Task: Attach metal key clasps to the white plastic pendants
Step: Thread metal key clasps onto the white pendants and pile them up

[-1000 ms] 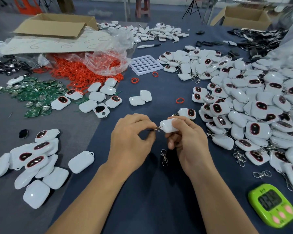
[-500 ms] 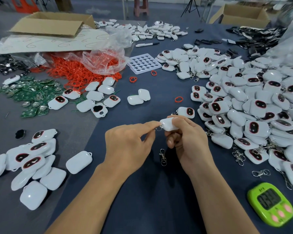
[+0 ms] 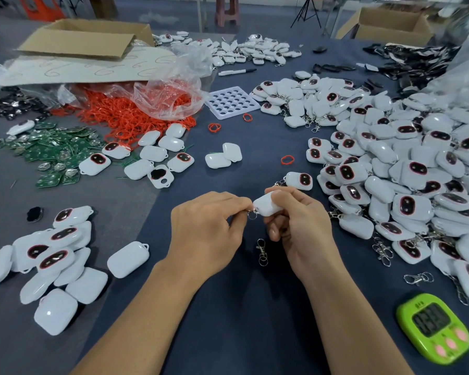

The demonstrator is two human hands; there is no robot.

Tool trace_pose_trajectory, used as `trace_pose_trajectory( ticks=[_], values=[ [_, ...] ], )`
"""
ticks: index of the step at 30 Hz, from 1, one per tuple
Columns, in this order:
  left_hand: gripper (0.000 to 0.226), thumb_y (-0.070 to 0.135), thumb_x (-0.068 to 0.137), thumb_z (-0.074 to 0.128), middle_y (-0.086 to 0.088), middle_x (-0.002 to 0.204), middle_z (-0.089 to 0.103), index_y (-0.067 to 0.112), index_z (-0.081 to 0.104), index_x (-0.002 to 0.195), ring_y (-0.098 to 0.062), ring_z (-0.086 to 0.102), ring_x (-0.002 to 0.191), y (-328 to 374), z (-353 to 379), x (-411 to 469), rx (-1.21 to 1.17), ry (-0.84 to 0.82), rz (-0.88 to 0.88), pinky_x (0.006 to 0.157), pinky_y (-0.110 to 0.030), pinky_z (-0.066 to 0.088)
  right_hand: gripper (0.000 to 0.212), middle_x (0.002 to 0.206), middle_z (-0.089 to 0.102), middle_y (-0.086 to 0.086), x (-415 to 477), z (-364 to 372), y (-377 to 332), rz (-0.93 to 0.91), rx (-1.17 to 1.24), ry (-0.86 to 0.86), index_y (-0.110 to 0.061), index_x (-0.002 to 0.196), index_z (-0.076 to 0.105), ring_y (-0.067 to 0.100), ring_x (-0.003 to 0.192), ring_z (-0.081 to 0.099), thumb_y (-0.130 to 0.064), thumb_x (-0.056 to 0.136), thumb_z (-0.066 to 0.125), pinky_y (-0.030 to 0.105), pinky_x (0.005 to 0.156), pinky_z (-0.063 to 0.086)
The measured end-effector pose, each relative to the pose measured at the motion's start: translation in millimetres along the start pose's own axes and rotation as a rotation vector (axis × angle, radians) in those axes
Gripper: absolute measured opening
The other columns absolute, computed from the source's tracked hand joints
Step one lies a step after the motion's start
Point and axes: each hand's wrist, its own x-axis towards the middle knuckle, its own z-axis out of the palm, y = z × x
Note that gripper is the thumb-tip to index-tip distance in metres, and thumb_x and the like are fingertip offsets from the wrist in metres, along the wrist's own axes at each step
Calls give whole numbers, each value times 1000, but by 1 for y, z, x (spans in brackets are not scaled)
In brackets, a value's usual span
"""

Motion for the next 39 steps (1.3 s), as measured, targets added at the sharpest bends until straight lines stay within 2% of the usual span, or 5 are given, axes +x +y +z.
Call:
trace_pose_trajectory(
  ticks=[9, 23, 30, 34, 39],
  values=[
    [36, 33, 72, 65, 29, 78, 69, 61, 64, 96, -3, 64, 79, 1, -10, 5, -322, -281, -275, 71, -27, 49, 15, 65, 65, 16, -2, 0, 1, -5, -43, -19, -8, 100, 73, 19, 37, 43, -5, 97, 58, 26, 38, 36],
    [13, 23, 83, 77, 15, 71, 71, 34, 73, 76, -1, 63, 66, 3, 2, 7, -661, -258, -476, 64, -13, 47, 14, 77, 74, 14, -4, 1, -1, -10, 118, -56, -12, 103, 65, 19, 40, 54, -3, 101, 55, 25, 41, 41],
    [13, 28, 90, 73, 19, 71, 65, 38, 67, 83, -3, 59, 70, 4, 3, 1, -287, -265, -364, 59, -11, 41, 15, 71, 72, 9, -10, 2, 2, -256, -136, -23, -23, 93, 65, 22, 45, 51, -15, 80, 62, 27, 46, 45],
    [11, 22, 90, 73, 25, 64, 48, 32, 69, 87, -10, 50, 74, 2, 2, 0, -36, -207, -192, 63, -22, 34, 16, 72, 73, 8, -14, 6, 4, -274, -200, -38, -26, 93, 63, 22, 44, 55, -15, 81, 62, 27, 47, 48],
    [13, 26, 86, 75, 19, 73, 65, 35, 68, 80, -4, 61, 80, 4, 0, 0, -221, -154, -340, 65, -13, 42, 17, 76, 74, 9, -10, 6, 4, -205, -128, -5, -22, 88, 64, 24, 50, 62, -10, 78, 59, 26, 49, 48]
  ],
)
